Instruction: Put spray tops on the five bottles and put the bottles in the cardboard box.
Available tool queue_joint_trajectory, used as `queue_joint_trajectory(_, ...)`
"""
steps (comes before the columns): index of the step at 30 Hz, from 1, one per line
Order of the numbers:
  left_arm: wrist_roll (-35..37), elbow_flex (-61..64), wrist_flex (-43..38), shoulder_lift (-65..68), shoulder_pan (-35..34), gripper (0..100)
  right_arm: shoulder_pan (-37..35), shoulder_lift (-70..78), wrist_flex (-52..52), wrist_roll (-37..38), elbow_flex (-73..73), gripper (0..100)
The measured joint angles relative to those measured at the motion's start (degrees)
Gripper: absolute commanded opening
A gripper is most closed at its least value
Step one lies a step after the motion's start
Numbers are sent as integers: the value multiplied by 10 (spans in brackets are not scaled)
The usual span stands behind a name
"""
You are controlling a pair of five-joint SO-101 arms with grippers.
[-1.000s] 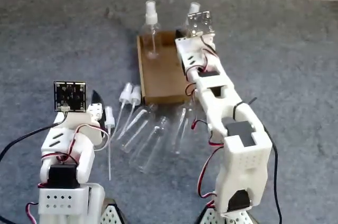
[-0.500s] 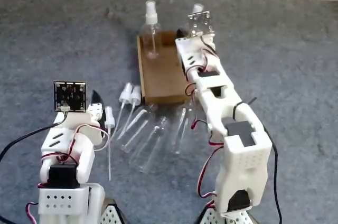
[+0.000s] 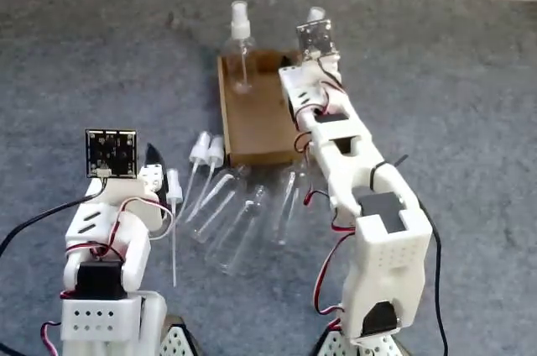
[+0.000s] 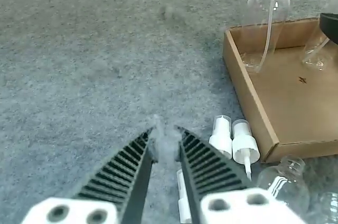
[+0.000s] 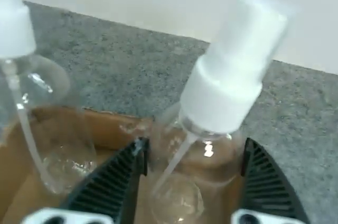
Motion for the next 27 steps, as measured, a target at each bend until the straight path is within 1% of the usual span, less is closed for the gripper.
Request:
queue_joint_trajectory(3, 0, 0, 0, 0, 0, 5, 0, 0, 2, 0, 0, 286)
queue_joint_trajectory(8, 0, 0, 0, 0, 0, 5, 0, 0, 4, 0, 0, 286)
queue_joint_trajectory(13, 0, 0, 0, 0, 0, 5, 0, 0, 18, 0, -39, 286)
queue_joint_trajectory(27, 0, 0, 0, 0, 0, 5, 0, 0, 245, 0, -249, 286)
